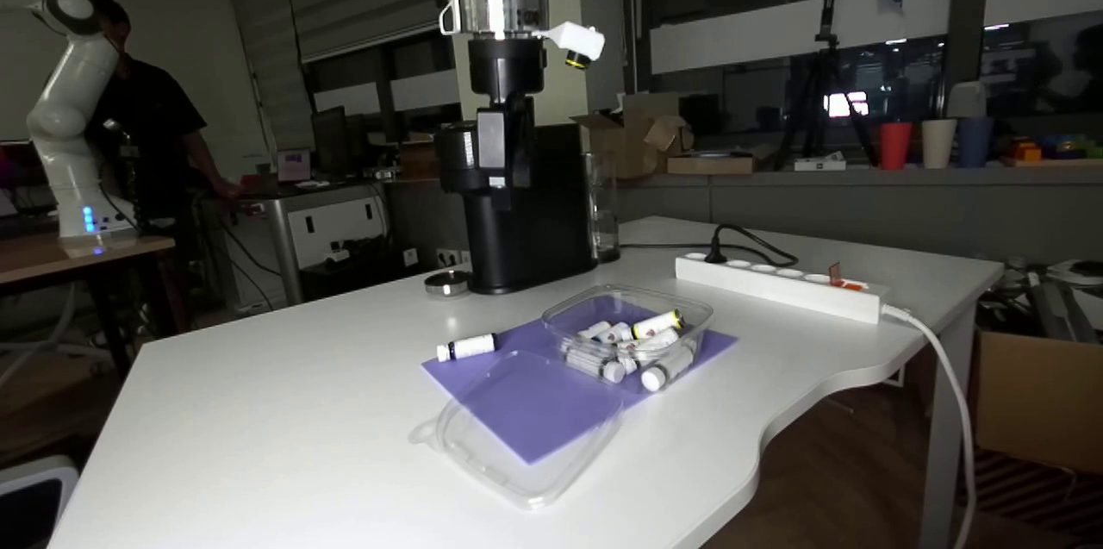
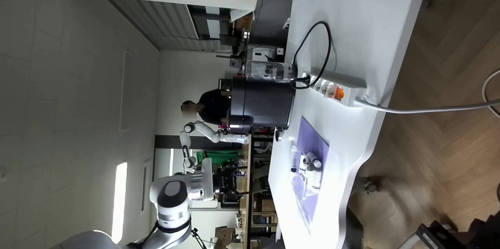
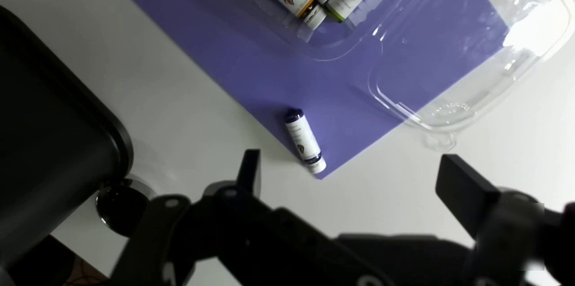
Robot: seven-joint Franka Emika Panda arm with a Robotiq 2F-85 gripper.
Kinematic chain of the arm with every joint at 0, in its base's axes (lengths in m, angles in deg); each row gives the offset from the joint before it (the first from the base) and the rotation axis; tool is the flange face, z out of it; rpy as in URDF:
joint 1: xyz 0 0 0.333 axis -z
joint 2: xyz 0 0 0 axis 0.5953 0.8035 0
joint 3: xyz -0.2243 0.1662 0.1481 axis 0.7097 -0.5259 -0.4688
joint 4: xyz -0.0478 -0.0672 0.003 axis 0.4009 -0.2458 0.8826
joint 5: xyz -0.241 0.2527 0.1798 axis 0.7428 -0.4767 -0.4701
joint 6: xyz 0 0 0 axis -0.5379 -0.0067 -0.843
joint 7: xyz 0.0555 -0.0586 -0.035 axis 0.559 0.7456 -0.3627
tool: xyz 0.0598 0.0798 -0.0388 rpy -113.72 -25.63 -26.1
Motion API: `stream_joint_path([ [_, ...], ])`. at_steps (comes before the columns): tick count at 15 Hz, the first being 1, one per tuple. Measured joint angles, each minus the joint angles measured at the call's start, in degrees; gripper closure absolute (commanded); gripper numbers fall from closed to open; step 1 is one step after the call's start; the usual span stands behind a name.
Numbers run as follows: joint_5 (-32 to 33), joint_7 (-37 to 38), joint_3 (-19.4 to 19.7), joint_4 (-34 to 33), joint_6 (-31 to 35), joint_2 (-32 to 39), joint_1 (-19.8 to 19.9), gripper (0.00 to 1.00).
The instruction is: Put the white thing on the table in the clear container
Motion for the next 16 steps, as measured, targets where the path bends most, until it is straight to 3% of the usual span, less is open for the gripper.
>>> stream_joint_path([
  [12, 0.0, 0.0, -0.9, 0.2, -0.5, -1.6, 1.0, 0.0],
  [16, 1.2, -4.4, -2.5, -0.5, 2.6, 0.7, 2.4, 0.0],
])
